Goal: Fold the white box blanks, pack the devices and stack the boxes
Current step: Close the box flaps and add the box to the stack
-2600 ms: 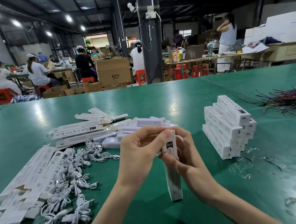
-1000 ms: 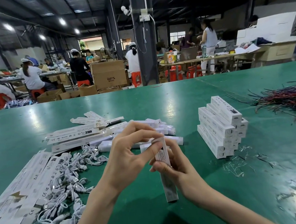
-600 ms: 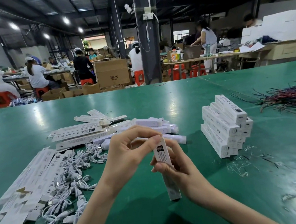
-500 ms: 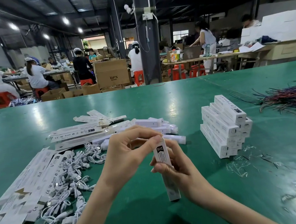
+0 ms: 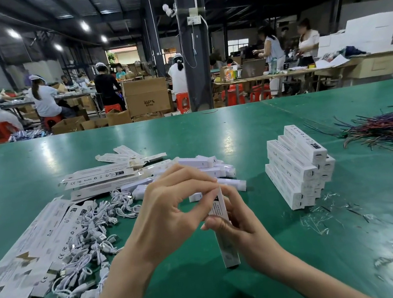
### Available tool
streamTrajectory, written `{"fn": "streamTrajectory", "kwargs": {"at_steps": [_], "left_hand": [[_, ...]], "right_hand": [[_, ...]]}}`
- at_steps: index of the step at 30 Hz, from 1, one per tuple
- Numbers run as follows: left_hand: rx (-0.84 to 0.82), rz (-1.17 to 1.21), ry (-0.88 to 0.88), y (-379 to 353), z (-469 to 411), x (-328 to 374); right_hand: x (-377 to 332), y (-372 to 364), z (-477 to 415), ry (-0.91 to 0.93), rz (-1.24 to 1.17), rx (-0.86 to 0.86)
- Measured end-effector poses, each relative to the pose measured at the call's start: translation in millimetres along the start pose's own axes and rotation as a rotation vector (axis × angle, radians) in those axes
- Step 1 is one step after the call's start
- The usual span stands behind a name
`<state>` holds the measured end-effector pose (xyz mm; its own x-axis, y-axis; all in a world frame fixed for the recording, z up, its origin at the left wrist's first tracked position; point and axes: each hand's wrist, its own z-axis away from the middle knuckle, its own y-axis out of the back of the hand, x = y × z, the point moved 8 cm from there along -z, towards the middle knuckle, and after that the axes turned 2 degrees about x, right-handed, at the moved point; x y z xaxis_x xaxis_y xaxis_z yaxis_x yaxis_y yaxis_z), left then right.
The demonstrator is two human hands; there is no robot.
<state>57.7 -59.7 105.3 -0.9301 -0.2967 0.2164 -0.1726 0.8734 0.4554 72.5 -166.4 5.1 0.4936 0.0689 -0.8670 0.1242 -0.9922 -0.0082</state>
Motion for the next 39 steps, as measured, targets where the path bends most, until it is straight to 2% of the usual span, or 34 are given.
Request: {"fn": "streamTrajectory", "kwargs": {"at_steps": [5,7,10,13,15,19,21,24,26,29,32,34,39], "left_hand": [[0.011,0.028,0.023,-6,2,0],[0.036,0.062,0.084,-8,6,-8],[0.094,0.141,0.231,-11,17,-29],[0.149,0.2,0.371,-14,28,-53],[0.143,0.18,0.446,-20,35,-65],[0.099,0.073,0.526,-30,49,-80],[0.08,-0.002,0.535,-30,53,-83],[0.065,-0.099,0.506,-30,54,-82],[0.049,-0.158,0.471,-30,53,-79],[0.03,-0.236,0.424,-31,52,-78],[0.011,-0.282,0.415,-33,55,-81],[-0.009,-0.307,0.428,-34,56,-84],[-0.041,-0.338,0.473,-35,60,-90]], "right_hand": [[-2,3,0,-0.016,0.027,0.018],[2,4,0,-0.04,0.029,0.012],[9,-4,2,-0.09,0.111,-0.104],[21,-7,4,-0.145,0.367,-0.134],[18,2,1,-0.155,0.549,-0.053],[-23,32,-12,0.022,0.76,0.174],[-45,57,-28,0.066,0.94,0.27],[-69,106,-62,-0.027,1.416,0.365],[-75,132,-81,-0.16,1.675,0.354],[-70,152,-93,-0.334,1.818,0.307],[-55,159,-95,-0.433,1.915,0.228],[-47,164,-94,-0.462,1.946,0.224],[-48,172,-93,-0.446,2.076,0.341]]}}
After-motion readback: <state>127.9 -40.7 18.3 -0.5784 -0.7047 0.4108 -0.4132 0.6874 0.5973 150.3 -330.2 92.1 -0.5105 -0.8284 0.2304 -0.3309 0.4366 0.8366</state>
